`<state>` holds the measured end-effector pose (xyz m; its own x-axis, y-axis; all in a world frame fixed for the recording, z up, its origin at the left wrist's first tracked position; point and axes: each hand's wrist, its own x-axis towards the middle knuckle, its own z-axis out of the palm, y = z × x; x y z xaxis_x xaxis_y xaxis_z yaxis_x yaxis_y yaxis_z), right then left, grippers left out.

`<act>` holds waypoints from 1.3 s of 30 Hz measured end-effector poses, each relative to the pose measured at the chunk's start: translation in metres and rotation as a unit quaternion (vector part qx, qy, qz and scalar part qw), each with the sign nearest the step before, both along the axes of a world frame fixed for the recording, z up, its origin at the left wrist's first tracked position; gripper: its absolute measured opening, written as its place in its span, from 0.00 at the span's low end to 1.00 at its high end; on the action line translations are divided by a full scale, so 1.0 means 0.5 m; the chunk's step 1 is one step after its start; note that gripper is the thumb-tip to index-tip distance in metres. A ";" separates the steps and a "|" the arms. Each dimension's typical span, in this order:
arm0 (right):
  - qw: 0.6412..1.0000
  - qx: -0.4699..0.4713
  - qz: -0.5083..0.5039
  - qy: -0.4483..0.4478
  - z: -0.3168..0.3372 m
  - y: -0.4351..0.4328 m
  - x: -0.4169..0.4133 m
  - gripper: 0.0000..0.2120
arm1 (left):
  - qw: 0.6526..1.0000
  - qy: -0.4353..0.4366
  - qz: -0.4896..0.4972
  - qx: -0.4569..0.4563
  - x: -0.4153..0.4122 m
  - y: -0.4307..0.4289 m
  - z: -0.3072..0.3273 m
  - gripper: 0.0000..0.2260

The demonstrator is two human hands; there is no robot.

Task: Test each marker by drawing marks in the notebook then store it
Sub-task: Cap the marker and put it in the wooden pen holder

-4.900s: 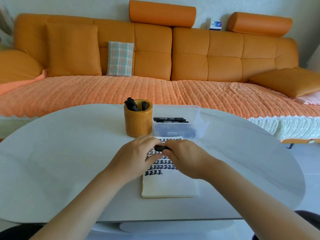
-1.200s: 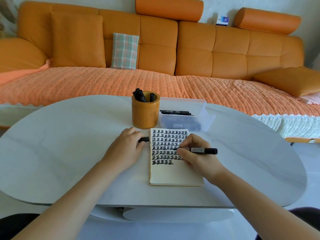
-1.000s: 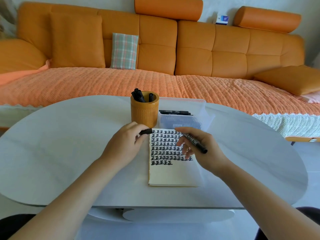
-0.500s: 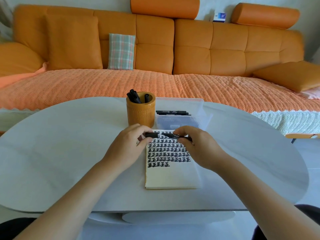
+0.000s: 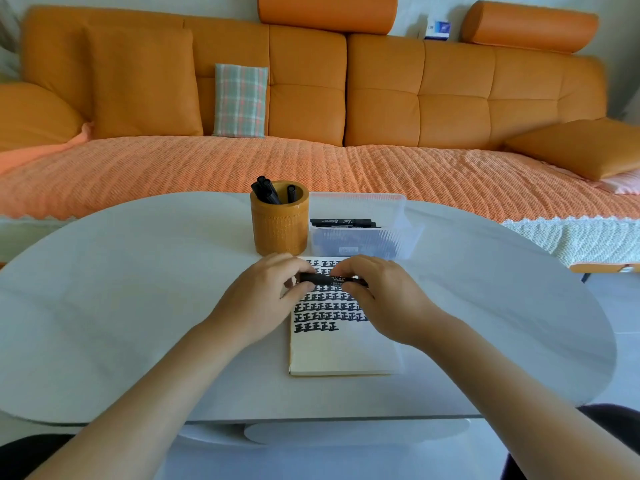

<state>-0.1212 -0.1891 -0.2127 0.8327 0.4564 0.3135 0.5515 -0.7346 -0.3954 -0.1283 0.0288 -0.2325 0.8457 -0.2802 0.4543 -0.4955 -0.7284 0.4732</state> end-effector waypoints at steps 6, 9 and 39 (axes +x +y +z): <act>0.996 -0.081 0.017 -0.039 -0.009 0.008 -0.004 0.17 | 0.996 0.048 -0.054 -0.046 -0.010 -0.020 0.011 0.03; 0.994 -0.094 -0.008 -0.047 -0.003 0.019 -0.005 0.21 | 0.991 0.073 -0.086 -0.074 -0.013 -0.026 0.024 0.07; 0.909 0.406 -0.070 0.065 0.191 0.202 0.284 0.07 | 0.934 0.164 0.079 -0.308 0.213 0.108 -0.006 0.34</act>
